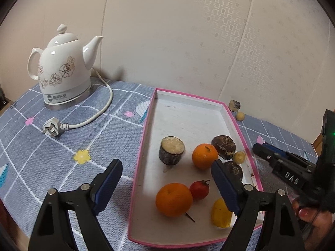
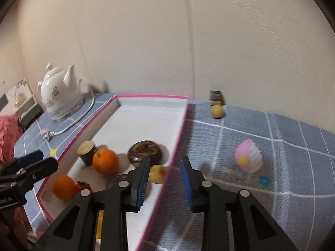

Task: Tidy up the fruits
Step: 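Open the left gripper to release the red cherry tomato in the tray, then reach the left gripper to the dark square eggplant chunk by the wall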

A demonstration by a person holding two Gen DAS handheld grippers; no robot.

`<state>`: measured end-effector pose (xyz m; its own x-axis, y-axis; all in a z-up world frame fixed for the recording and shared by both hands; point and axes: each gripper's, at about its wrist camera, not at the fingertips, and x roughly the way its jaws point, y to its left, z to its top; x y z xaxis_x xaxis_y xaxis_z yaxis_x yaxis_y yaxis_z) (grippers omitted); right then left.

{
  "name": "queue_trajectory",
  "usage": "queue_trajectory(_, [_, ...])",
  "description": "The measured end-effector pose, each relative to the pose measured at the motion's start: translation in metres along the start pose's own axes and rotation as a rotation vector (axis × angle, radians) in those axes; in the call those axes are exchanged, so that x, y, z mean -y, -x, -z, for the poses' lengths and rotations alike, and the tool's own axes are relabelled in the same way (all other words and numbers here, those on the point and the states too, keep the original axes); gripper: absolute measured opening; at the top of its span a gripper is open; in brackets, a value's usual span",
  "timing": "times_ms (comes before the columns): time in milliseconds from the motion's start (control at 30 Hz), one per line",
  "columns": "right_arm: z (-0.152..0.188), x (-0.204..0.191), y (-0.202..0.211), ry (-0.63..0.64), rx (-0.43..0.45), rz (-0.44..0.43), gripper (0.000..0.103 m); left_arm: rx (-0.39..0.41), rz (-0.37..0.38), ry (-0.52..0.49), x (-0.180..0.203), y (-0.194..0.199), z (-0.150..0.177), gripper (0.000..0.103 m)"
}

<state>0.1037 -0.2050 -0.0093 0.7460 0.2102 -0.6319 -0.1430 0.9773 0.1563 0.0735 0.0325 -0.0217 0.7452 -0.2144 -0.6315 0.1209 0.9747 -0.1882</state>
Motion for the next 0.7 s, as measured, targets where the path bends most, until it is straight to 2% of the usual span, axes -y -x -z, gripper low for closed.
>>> queue_trajectory(200, [0.002,0.024,0.007,-0.059,-0.007,0.026,0.030,-0.012,0.033,-0.009,0.015,-0.005,0.004,0.094])
queue_trajectory(467, [0.008,0.047,0.005,-0.105,-0.038,0.047,0.030,-0.005,0.044,-0.069,0.039,-0.009,0.006,0.097])
queue_trajectory(700, [0.000,0.064,-0.013,-0.148,-0.065,0.051,0.030,-0.010,0.048,-0.076,0.046,-0.017,0.004,0.098])
